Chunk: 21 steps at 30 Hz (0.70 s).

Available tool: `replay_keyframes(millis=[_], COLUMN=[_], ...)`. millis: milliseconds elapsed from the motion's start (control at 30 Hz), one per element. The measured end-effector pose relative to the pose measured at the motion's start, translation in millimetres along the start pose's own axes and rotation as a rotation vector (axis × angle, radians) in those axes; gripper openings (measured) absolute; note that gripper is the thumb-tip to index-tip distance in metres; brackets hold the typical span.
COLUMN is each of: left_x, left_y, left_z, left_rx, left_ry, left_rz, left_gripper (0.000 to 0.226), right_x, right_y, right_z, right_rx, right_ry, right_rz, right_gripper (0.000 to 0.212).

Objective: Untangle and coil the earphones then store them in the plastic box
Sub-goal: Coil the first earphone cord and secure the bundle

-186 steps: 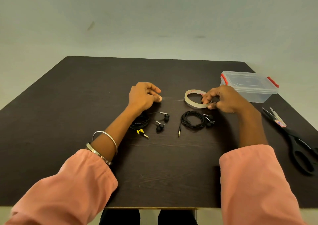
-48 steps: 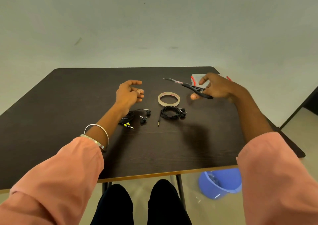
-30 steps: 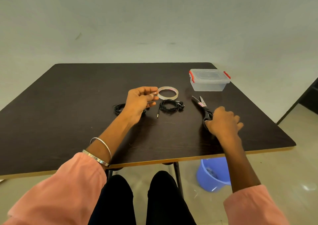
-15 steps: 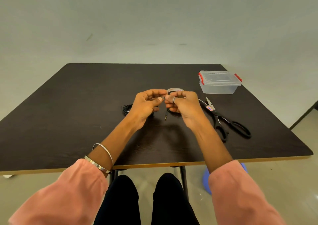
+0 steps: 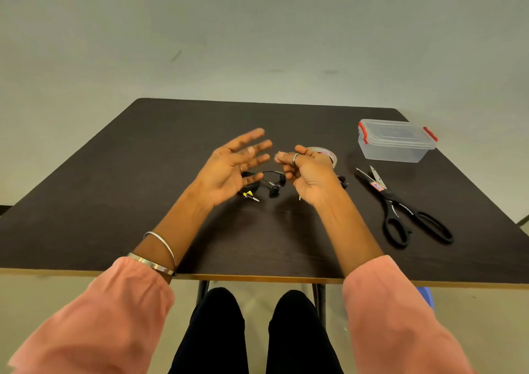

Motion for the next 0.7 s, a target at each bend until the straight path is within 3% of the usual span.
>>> replay_keyframes(millis=[67,100,267,467,567,700], left_x=[28.2,41.9,71.7,47.0,42.0,41.0], left_y=[11.3,17.3,24.4,7.4,2.9,1.7], left_z=[-2.1,-3.7,-3.7,12.8,16.8,18.4], left_rx=[-0.054,-0.079,0.012,0.193,0.178,0.103], left_ry=[0.171,0.254,0.454,0.314,0.372,0.370], left_rz=[-0.103,-0.035,0.798,1.444,1.529,1.428], left_gripper=[0.027,0.025,0.014,0.030,0.017,0.011], right_x=[2.3,3.6,-6.7,-22.6,-23.3,-22.9], right_y=[-1.1,-2.7,-4.3,2.4,3.4,-0.2], right_z=[5.0,6.2,13.0,22.1,23.5,22.4], right_rx=[0.025,0.037,0.036,0.074,0.111,0.200], right_ry=[0.023,0.026,-0.012,0.001,0.000,-0.044], right_rz=[-0.012,-0.031,-0.131,-0.255,-0.284,-0.268], right_gripper=[0.047,0.045,0.042,0.039,0.038,0.039])
Point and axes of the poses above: each hand's wrist, its own z-axis towards the middle knuckle, its own x-axis out of the back of the hand, y = z × x, the point moved 6 cm from there along z, towards the middle knuckle, and after that the axes turned 6 degrees about -y, right-handed, at the moved point
